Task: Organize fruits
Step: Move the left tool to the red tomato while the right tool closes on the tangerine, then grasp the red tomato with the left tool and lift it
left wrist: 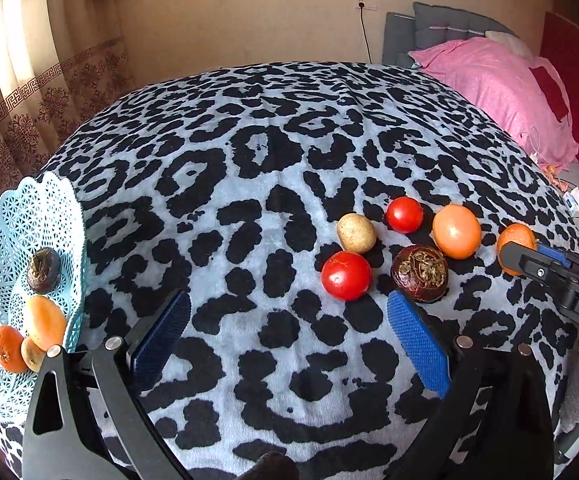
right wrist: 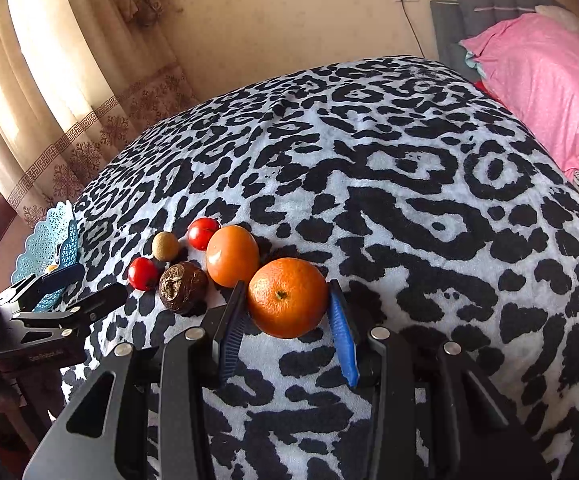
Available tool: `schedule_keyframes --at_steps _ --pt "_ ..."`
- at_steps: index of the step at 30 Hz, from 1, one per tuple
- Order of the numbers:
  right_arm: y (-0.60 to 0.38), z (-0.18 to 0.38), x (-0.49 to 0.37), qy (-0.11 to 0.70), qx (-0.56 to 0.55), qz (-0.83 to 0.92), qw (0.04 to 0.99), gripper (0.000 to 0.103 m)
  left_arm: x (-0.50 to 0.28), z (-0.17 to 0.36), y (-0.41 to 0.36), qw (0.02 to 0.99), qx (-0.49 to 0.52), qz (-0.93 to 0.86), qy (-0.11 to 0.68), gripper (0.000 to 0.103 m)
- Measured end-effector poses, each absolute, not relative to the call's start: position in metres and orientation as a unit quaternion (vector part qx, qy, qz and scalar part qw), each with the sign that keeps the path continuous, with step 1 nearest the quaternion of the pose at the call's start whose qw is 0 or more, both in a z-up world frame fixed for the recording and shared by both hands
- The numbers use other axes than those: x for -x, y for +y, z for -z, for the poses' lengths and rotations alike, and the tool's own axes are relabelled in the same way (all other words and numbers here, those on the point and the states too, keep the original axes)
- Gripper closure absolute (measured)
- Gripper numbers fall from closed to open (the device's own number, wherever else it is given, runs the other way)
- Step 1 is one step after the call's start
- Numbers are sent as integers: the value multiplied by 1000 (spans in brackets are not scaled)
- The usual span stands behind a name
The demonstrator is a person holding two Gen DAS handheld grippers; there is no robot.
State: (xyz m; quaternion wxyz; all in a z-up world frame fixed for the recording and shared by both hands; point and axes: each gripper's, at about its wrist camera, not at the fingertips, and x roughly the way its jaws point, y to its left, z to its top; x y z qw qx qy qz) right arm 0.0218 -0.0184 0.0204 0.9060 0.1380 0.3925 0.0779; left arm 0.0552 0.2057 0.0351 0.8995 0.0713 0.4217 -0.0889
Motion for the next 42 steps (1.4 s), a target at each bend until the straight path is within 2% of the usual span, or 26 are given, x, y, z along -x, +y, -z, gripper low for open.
schedule_keyframes --at_steps 13,19,25,33,35,39,42 --pt "-19 -12 -24 399 -146 -81 902 63 -81 -12 205 879 -28 89 467 4" --pt "-20 -12 -25 399 -148 -81 901 63 -78 -7 197 881 -67 92 459 3" --pt "-19 -12 -25 398 -149 -81 902 63 -78 -9 197 882 -59 94 457 3" --pt "-20 -12 -24 397 -151 -81 902 63 -77 -17 196 888 -62 94 445 27" --pt "-20 -12 -24 397 -151 -81 902 63 -77 -20 194 889 -61 100 443 37" --pt "-21 -12 -24 397 -151 -81 902 63 -77 -20 188 889 -60 109 441 50" --pt "-21 -12 -24 397 -152 -81 902 63 -76 -20 187 892 -58 110 436 64"
